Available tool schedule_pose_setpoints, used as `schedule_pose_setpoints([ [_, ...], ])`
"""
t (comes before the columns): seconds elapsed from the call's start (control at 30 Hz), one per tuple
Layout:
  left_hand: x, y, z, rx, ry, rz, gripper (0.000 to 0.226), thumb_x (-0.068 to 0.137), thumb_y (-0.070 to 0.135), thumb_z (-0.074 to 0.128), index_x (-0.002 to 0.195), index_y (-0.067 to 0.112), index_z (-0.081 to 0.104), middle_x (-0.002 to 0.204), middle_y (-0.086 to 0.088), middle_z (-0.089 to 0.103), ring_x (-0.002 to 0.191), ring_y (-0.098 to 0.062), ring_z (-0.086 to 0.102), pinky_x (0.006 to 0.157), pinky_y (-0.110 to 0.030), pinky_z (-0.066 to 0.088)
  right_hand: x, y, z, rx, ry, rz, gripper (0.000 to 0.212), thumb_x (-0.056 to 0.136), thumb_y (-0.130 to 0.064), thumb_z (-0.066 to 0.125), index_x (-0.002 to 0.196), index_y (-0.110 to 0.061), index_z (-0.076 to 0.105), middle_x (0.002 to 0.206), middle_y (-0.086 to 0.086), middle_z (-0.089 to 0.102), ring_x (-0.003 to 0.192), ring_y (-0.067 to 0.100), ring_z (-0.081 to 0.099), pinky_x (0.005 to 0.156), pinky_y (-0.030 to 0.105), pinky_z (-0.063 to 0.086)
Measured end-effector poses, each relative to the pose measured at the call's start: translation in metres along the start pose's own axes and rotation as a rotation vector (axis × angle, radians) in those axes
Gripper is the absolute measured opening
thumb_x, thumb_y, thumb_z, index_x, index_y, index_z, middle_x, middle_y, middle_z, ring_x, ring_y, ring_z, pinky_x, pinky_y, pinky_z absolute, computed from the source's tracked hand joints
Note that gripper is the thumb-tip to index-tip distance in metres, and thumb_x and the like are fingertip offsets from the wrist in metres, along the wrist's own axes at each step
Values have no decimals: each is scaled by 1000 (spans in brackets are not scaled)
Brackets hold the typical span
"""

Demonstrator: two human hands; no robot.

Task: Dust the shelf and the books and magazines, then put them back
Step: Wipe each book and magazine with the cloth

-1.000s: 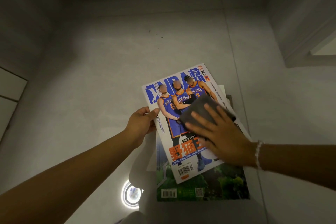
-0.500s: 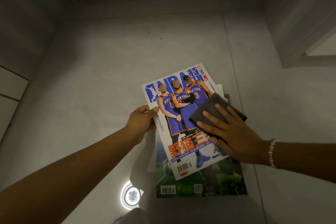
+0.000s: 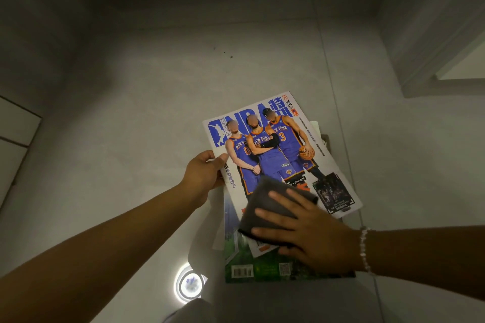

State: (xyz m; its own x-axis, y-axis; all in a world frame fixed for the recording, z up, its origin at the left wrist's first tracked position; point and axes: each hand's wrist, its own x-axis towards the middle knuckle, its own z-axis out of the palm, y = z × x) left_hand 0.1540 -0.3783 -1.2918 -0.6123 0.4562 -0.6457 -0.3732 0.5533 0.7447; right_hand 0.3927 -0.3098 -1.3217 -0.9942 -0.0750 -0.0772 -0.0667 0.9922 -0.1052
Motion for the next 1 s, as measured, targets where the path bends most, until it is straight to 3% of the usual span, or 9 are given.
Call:
schedule_pose_setpoints([
  [0.27,1,-1,-1,6,-9,12,15,93,19,58,105,10,55,104,-14,67,88,-25,66,72,-36,55,-31,75,-11,49,-28,270,50,102,-46,15,149,-33,22,153,-1,29,144,29,12,113,44,11],
  [0.4,1,0,1,-5,-2,13,18,93,21,59,106,10,55,102,-12,68,83,-23,67,68,-34,55,-27,87,-12,77,-16,307,50,102,-47,14,149,-30,22,154,0,25,145,27,8,116,40,4],
  [0.57,-4,16,11,-112,-144,44,20,90,34,61,101,17,58,95,-8,71,86,-25,69,76,-39,57,-9,91,-14,185,14,387,58,98,-55,8,149,-28,17,152,-1,21,143,33,13,110,52,13],
  [0.67,-9,24,23,-94,-219,38,12,90,26,62,100,20,59,91,-4,72,79,-21,70,73,-36,57,7,89,-19,383,72,545,62,91,-65,6,145,-34,11,152,-10,7,143,20,-8,118,46,8],
  [0.73,-9,24,24,-33,-217,59,12,91,19,61,102,19,58,96,-6,70,81,-21,68,73,-36,55,18,86,-28,561,110,666,51,100,-48,25,147,-29,16,156,-7,10,145,16,-8,119,39,6],
  [0.8,-11,22,21,-48,-236,73,15,92,13,58,107,17,57,100,-7,69,86,-22,68,76,-39,55,28,86,-45,744,178,799,46,103,-31,29,147,-20,26,154,3,26,145,20,11,112,28,16],
  [0.87,-14,22,18,-104,-243,68,17,93,10,56,109,15,57,100,-7,69,86,-24,68,78,-41,55,34,95,-64,832,232,980,45,103,-31,25,139,-9,40,120,16,55,114,28,50,78,22,39],
  [0.93,-15,21,15,-148,-219,67,18,92,9,57,110,14,56,100,-8,69,85,-25,68,77,-41,55,39,107,-81,867,338,1129,48,103,-38,22,125,-6,51,79,6,53,69,19,50,53,21,32],
  [1.0,-13,23,10,-164,-199,74,23,92,8,58,114,12,57,103,-10,69,86,-26,68,78,-41,56,41,121,-98,957,462,1265,53,102,-44,23,124,-6,53,70,0,45,60,12,42,51,22,31],
])
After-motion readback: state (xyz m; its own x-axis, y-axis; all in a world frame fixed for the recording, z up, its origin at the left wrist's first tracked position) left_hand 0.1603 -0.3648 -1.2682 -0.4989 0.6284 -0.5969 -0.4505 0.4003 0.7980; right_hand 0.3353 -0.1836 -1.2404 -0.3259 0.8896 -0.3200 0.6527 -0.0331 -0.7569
